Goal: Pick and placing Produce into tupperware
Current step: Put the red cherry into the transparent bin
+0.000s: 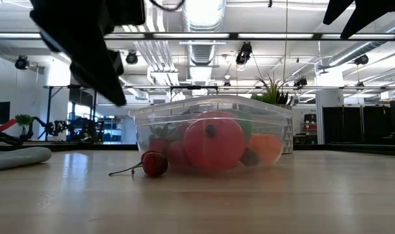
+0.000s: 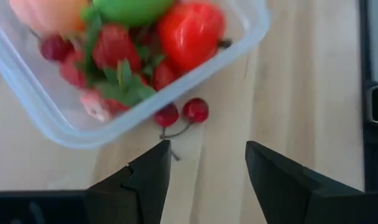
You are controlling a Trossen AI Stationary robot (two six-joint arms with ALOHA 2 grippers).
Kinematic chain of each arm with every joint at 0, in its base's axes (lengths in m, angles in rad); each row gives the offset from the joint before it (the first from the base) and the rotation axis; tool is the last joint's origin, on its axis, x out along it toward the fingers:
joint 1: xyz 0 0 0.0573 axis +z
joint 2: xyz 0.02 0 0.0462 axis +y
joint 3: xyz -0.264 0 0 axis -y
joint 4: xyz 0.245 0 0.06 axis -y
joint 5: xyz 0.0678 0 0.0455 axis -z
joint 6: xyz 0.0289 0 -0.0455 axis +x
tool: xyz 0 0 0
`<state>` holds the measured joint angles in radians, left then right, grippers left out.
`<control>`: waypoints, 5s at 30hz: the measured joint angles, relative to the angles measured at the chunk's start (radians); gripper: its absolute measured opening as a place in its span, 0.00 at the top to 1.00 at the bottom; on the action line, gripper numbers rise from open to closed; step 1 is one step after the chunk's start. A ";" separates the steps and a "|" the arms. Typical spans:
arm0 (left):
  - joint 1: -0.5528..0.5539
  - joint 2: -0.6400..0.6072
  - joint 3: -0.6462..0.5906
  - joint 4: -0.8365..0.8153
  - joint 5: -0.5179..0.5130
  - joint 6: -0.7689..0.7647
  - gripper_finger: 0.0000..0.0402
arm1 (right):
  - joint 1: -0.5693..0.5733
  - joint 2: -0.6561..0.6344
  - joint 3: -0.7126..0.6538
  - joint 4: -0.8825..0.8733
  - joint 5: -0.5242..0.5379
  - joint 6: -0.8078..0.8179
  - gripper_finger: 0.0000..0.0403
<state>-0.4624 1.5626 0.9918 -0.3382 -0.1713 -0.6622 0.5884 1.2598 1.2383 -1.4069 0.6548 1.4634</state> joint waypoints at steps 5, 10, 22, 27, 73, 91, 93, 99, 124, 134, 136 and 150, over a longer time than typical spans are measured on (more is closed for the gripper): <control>-0.003 0.071 -0.002 0.015 0.007 -0.122 0.52 | 0.000 0.000 -0.001 0.001 -0.007 0.002 0.20; -0.005 0.113 -0.001 0.059 -0.042 -0.202 0.55 | 0.000 0.000 -0.002 0.001 -0.008 0.002 0.21; -0.002 0.227 0.036 0.157 -0.071 -0.279 0.60 | 0.000 0.000 -0.002 0.000 -0.011 -0.006 0.20; 0.003 0.242 0.049 0.159 -0.078 -0.280 0.60 | 0.000 0.000 -0.002 0.000 -0.011 -0.009 0.21; 0.034 0.276 0.033 0.110 -0.131 -0.186 0.70 | 0.000 0.000 -0.002 -0.002 -0.011 -0.024 0.19; 0.034 0.273 0.042 0.112 -0.126 -0.140 0.85 | 0.000 0.000 -0.002 -0.002 -0.011 -0.024 0.19; 0.034 0.268 0.041 0.111 -0.126 -0.139 0.85 | 0.000 0.000 -0.002 -0.002 -0.011 -0.024 0.19; 0.028 0.228 0.041 0.067 -0.126 -0.135 0.85 | 0.000 0.000 -0.002 -0.002 -0.011 -0.025 0.19; 0.130 0.043 0.056 0.178 -0.070 0.094 0.71 | 0.000 0.000 -0.004 -0.024 -0.028 -0.024 0.19; 0.113 0.025 0.052 0.165 -0.019 0.092 0.38 | 0.000 0.000 -0.006 -0.024 -0.034 -0.024 0.19; 0.088 0.013 0.052 0.127 0.011 0.072 0.37 | 0.000 0.000 -0.006 -0.024 -0.034 -0.024 0.19; -0.074 0.123 0.044 0.158 -0.021 0.172 0.49 | 0.000 0.000 -0.006 -0.028 -0.034 -0.035 0.19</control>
<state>-0.5366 1.6860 1.0355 -0.1805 -0.1920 -0.4901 0.5885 1.2598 1.2320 -1.4348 0.6205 1.4282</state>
